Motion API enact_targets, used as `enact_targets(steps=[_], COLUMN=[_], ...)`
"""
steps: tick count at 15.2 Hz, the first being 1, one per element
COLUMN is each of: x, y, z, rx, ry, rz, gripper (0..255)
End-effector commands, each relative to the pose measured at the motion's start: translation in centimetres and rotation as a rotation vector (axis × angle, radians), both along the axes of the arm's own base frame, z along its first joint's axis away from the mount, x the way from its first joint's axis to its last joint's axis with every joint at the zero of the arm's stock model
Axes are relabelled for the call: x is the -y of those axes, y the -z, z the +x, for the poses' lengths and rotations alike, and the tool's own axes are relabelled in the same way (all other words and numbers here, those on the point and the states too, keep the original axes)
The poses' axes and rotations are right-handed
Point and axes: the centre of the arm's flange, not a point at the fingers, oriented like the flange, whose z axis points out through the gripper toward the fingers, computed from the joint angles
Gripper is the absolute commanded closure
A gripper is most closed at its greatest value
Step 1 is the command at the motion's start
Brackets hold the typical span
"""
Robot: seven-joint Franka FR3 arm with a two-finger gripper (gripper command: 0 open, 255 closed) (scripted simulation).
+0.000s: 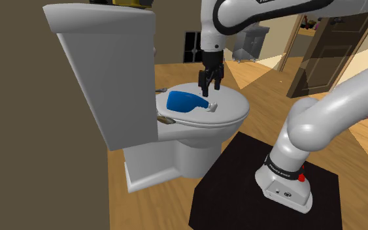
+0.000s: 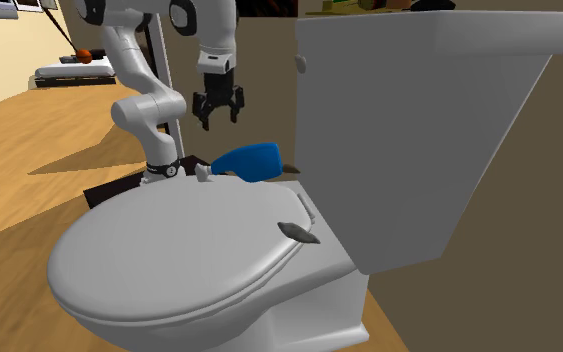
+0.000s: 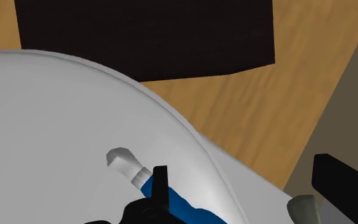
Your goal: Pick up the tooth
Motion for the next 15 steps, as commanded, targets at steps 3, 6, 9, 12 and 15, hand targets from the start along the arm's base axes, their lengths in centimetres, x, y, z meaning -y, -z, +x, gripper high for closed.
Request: enact_targets(steps=[3, 6, 9, 12, 15], x=[-3.0, -5.3, -7.6, -10.0, -12.6], y=[2.5, 4.4, 6.3, 8.1, 9.9], z=[3.5, 5.9, 8.2, 10.5, 12.7], rx=[0.021, 0.035, 0.050, 0.064, 0.078], ry=[-0.053, -0.092, -0.131, -0.170, -0.209], rz=[0.007, 0.012, 0.016, 0.021, 0.025], gripper=[0, 0, 0, 0, 0])
